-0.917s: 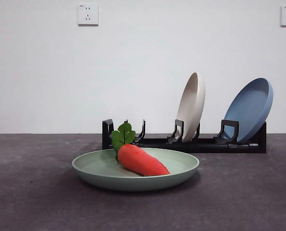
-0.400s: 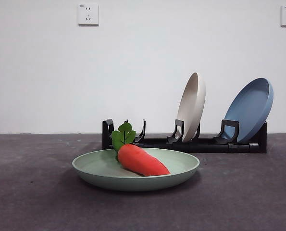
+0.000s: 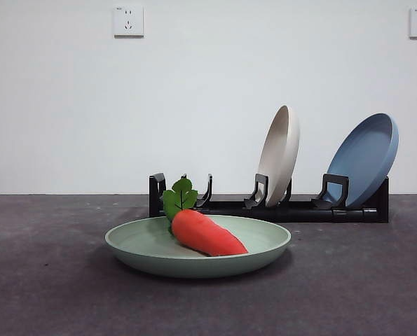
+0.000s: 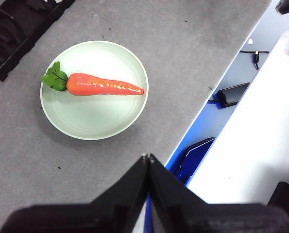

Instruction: Take the green plate from the plate rack,put the plate on the table,take the carrot from the table,put the carrot in the plate

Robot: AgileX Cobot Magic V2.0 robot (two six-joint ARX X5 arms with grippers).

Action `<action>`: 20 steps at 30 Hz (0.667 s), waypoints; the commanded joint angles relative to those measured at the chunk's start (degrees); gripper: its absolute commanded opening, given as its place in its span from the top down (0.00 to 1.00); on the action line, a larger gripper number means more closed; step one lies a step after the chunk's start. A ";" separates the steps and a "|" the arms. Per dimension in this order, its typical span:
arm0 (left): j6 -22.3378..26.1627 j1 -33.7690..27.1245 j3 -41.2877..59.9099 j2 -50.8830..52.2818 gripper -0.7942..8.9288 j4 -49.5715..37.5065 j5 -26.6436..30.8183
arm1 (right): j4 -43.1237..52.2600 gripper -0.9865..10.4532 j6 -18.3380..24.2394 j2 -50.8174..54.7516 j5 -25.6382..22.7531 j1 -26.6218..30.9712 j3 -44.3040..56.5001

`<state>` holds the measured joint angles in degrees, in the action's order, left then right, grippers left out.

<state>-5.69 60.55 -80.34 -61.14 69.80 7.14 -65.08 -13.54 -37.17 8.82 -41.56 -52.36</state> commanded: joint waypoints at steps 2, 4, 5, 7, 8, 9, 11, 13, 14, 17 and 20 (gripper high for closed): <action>-0.35 0.15 0.20 -0.04 0.92 -0.42 0.22 | 0.20 0.91 -0.04 0.07 -0.15 -0.09 0.31; -0.35 0.15 0.20 -0.04 0.92 -0.72 0.22 | 0.20 0.91 -0.04 0.07 -0.15 -0.09 0.28; -0.35 0.15 0.20 -0.04 0.92 -0.98 0.22 | 0.20 0.91 -0.04 0.07 -0.15 -0.09 0.28; -0.35 0.15 0.20 -0.04 0.92 -1.49 0.22 | 0.20 0.91 -0.04 0.07 -0.15 -0.09 0.31; -0.35 0.15 0.20 -0.04 0.92 -1.66 0.22 | 0.20 0.91 -0.04 0.07 -0.15 -0.09 0.28; -0.35 0.15 0.20 -0.04 0.92 -1.73 0.22 | 0.20 0.91 -0.04 0.07 -0.15 -0.09 0.28; -0.35 0.37 0.13 -0.02 0.92 -1.79 -0.04 | 0.20 0.91 -0.04 0.07 -0.15 -0.09 0.28; 1.11 -0.35 0.13 0.76 0.92 -2.32 3.02 | 0.20 0.91 -0.04 0.07 -0.17 -0.09 0.28; 2.38 -1.09 0.13 1.25 0.92 -2.86 5.05 | 0.17 0.91 -0.04 0.07 -0.15 -0.09 0.28; 8.50 -5.55 0.22 2.89 0.92 -8.22 6.56 | 0.17 0.91 -0.07 0.07 -0.15 -0.09 0.28; 15.21 -13.33 1.97 6.12 0.92 -19.93 3.82 | 0.17 0.91 -0.04 0.07 -0.15 -0.09 0.28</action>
<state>3.53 49.82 -79.31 -56.16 54.26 11.81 -65.10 -13.54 -37.17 8.82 -41.56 -52.36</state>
